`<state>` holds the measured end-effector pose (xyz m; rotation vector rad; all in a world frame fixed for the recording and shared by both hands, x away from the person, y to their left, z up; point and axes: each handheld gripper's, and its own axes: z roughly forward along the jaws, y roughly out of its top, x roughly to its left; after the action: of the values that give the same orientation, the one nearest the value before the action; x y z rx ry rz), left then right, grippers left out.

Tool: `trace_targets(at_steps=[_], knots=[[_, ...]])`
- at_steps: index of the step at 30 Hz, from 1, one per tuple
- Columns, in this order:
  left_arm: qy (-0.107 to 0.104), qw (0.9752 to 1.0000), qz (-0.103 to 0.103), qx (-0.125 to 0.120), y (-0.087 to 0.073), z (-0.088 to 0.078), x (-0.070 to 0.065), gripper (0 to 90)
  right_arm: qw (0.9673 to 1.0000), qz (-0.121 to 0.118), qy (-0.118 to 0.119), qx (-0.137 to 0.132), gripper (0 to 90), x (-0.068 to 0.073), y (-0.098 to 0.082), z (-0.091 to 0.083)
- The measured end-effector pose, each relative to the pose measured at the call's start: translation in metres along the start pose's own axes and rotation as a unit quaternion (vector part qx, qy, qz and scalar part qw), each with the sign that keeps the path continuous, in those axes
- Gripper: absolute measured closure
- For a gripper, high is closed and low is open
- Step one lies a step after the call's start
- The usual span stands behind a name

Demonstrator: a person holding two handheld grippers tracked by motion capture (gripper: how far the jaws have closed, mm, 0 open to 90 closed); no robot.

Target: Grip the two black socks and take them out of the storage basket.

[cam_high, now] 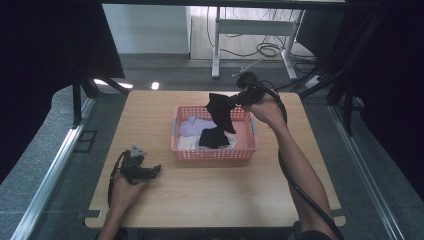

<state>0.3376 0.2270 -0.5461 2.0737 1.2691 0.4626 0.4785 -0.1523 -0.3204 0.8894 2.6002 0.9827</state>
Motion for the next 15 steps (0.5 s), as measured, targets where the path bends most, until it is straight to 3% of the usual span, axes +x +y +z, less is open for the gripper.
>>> trace_targets(at_steps=[15], knots=[[0.001, 1.0000, 0.000, 0.001, 0.000, 0.000, 0.000, 12.7, 0.9993, 0.018, -0.024, -0.023, 86.6, -0.016, -0.002, -0.058]])
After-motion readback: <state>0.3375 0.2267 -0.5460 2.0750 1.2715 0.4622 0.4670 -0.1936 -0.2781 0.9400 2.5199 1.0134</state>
